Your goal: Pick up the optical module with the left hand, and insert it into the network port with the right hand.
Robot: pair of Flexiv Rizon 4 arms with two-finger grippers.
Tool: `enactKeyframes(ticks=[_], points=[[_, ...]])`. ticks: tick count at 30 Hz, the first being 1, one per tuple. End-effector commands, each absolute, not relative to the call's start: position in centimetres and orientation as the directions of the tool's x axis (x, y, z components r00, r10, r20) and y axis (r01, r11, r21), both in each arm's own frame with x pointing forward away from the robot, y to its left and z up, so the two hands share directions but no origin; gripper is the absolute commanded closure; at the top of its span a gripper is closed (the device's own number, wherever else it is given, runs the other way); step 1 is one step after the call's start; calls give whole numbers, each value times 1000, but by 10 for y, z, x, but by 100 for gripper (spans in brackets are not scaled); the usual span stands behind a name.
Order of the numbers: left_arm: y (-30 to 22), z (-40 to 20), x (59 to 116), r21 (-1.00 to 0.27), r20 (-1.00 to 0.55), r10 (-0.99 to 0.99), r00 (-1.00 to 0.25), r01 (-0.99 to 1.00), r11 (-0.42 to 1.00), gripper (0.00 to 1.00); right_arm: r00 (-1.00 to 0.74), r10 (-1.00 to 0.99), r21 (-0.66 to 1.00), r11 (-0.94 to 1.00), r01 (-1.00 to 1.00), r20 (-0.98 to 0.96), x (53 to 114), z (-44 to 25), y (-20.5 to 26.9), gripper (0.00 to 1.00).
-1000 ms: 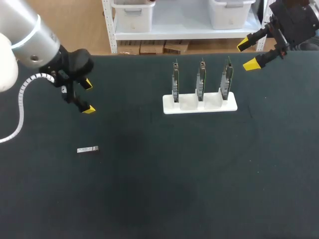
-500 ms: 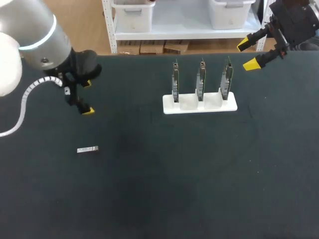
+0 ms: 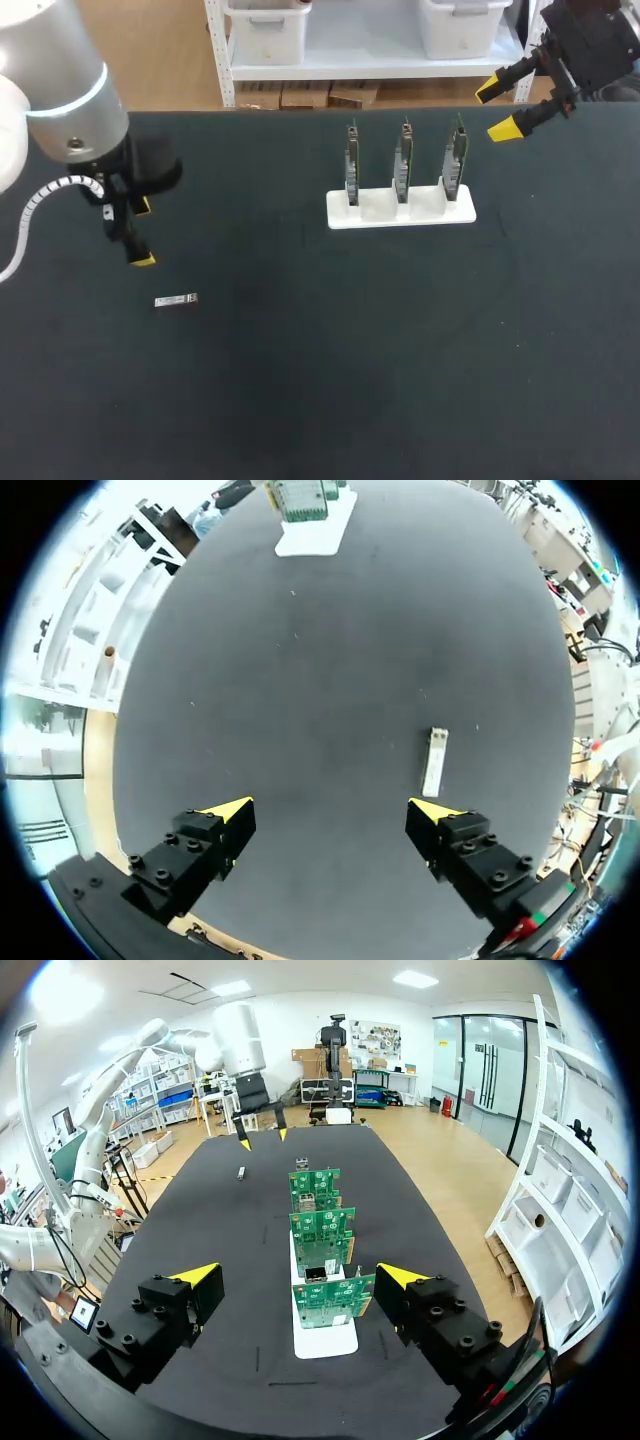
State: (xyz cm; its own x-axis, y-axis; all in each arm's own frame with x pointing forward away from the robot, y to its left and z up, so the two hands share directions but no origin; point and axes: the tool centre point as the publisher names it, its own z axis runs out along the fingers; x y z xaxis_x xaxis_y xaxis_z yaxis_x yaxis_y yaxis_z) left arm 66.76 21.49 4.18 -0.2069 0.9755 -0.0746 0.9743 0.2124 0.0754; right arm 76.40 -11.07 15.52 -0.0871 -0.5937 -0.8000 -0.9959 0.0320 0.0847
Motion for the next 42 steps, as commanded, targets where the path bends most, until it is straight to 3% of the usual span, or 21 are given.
enactKeyframes(ticks=[1, 8, 25, 42], points=[[216, 43, 664, 55, -55, 977, -204, 977, 207, 0, -87, -594, 82, 36, -996, -799, 762, 155, -110, 0], [223, 33, 650, 11, -28, 978, -207, 978, 208, 0, -87, -594, 82, 36, -996, -799, 762, 155, -110, 0], [221, 32, 648, 43, -46, 980, -195, 980, 197, 0, -87, -594, 82, 36, -996, -799, 762, 155, -110, 0], [237, 33, 600, -4, -50, 986, -157, 988, 157, 0, -87, -594, 82, 36, -996, -799, 762, 155, -110, 0]])
